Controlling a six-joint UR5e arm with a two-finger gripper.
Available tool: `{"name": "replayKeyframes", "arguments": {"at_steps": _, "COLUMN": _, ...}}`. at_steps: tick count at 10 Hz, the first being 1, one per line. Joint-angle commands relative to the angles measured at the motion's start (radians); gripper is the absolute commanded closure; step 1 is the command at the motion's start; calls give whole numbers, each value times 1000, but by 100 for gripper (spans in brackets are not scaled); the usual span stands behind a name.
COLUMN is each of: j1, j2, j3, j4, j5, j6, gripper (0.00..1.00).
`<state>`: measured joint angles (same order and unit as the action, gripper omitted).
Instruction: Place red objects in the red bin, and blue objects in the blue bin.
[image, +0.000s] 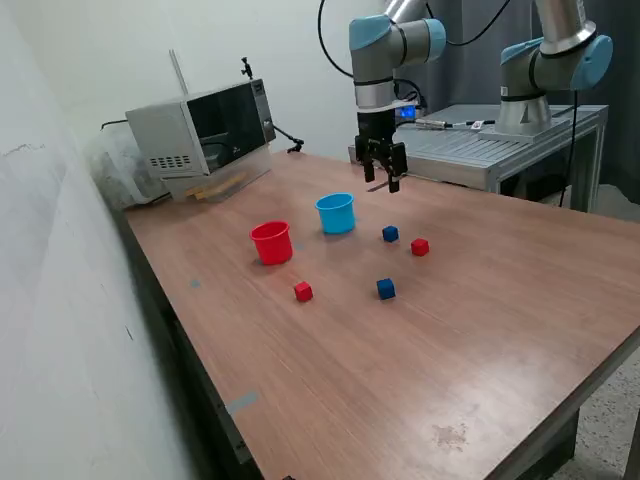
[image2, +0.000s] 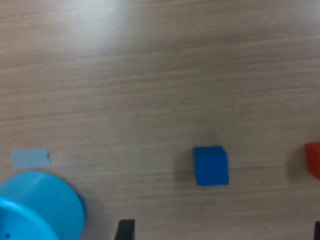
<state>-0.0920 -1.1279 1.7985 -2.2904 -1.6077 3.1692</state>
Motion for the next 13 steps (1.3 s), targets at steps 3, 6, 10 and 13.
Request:
{"name": "replayKeyframes", "arguments": {"at_steps": 3, "j1": 1, "j2": 62, "j3": 35, "j4": -55, "j5": 0, "j6": 0, "gripper": 0}}
{"name": "replayKeyframes", "arguments": {"at_steps": 6, "j1": 5, "j2": 95, "j3": 24, "j4": -83, "j5": 0, "j6": -2, "gripper": 0}}
{"name": "replayKeyframes", "arguments": {"at_steps": 10, "j1": 6, "j2": 132, "j3": 21, "j4": -96, "j5": -1, "j6": -2, "gripper": 0}}
{"name": "replayKeyframes", "arguments": {"at_steps": 13, "j1": 6, "j2": 155, "j3": 21, "j4": -98, "j5": -1, "j6": -2, "gripper": 0}}
